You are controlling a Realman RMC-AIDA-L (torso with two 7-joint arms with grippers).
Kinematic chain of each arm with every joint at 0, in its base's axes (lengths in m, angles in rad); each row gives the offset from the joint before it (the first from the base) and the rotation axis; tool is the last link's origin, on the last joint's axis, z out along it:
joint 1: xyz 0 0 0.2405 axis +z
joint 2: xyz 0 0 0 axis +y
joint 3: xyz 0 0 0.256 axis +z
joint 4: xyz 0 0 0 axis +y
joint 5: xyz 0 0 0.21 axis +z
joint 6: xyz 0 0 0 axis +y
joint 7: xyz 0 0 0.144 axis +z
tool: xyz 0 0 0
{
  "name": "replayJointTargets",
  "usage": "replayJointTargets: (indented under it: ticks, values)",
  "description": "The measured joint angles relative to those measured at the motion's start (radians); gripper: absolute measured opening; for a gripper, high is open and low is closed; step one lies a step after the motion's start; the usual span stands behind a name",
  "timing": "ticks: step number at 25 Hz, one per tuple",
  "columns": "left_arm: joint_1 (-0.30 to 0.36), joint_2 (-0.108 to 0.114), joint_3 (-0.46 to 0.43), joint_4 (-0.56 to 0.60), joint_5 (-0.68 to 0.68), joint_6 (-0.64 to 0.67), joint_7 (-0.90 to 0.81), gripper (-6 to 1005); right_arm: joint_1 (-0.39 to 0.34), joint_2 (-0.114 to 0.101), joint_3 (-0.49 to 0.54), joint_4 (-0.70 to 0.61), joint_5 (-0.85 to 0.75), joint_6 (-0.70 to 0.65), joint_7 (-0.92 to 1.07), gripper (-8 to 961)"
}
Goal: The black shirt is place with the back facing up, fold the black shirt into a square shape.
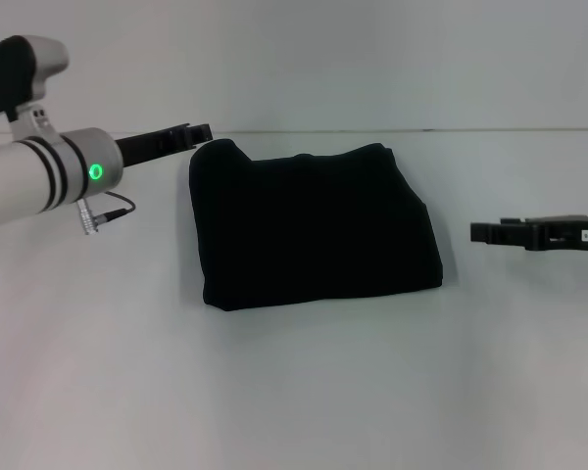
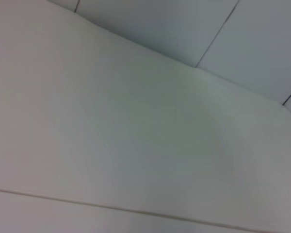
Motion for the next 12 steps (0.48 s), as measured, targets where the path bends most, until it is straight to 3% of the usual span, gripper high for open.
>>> replayJointTargets:
  ticks: [1,6,8,12]
  values:
    - [0.008,0.001,0.000,0.012,0.000,0.012,-0.006,297,0.005,-0.005,0.000,0.000,-0.027,-0.003,0.032,669]
    - [0.078,0.002,-0.011,0.121,0.000,0.181,-0.039,407,0.046,-0.032,-0.001,0.001,-0.151,-0.051,0.184,665]
    - [0.132,-0.013,-0.043,0.207,0.001,0.356,-0.021,451,0.059,-0.036,0.001,0.001,-0.172,-0.062,0.219,664]
    - [0.168,-0.028,-0.060,0.264,0.001,0.495,0.032,577,0.076,-0.037,0.006,0.009,-0.179,-0.068,0.254,661]
